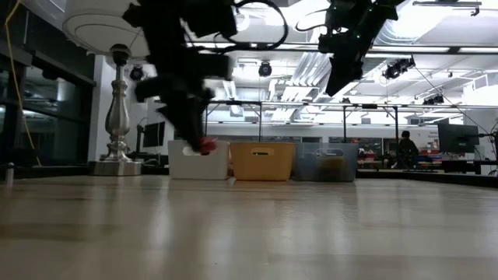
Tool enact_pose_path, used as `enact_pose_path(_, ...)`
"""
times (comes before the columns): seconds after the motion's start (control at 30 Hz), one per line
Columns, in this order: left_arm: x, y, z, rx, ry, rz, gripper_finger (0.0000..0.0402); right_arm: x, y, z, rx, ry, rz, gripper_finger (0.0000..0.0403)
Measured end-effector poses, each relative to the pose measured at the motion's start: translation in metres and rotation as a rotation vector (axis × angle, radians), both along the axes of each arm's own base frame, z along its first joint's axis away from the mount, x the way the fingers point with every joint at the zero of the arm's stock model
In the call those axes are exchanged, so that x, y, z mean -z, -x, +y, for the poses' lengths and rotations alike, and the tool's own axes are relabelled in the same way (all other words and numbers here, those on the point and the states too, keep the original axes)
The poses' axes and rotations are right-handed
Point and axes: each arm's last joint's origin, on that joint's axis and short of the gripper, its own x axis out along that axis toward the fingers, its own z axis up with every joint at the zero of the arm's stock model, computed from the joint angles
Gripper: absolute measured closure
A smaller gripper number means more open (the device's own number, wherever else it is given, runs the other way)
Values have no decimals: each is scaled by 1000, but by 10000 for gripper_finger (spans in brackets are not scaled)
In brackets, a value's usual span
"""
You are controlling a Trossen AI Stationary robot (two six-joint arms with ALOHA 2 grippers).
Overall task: Pick and place Stapler, Stapler remover, tape
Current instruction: Put the red stapler into the yellow bin
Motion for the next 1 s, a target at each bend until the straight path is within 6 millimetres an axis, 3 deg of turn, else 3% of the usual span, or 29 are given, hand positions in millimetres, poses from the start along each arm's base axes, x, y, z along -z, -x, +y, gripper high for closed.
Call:
enact_pose_path(0.3, -32, -21, 68, -214, -58, -246, 335, 0, 0, 0, 2, 0, 0, 237)
enact_pose_path(0.53, -46, -22, 120, -356, -97, -427, 335, 0, 0, 0, 4, 1, 1, 237)
enact_pose_path(0.77, -47, -15, 157, -352, -101, -479, 335, 0, 0, 0, 4, 1, 1, 237)
enact_pose_path(1.0, -26, -23, 178, -365, -39, -513, 335, -1, 0, -1, 21, 23, 8, 237)
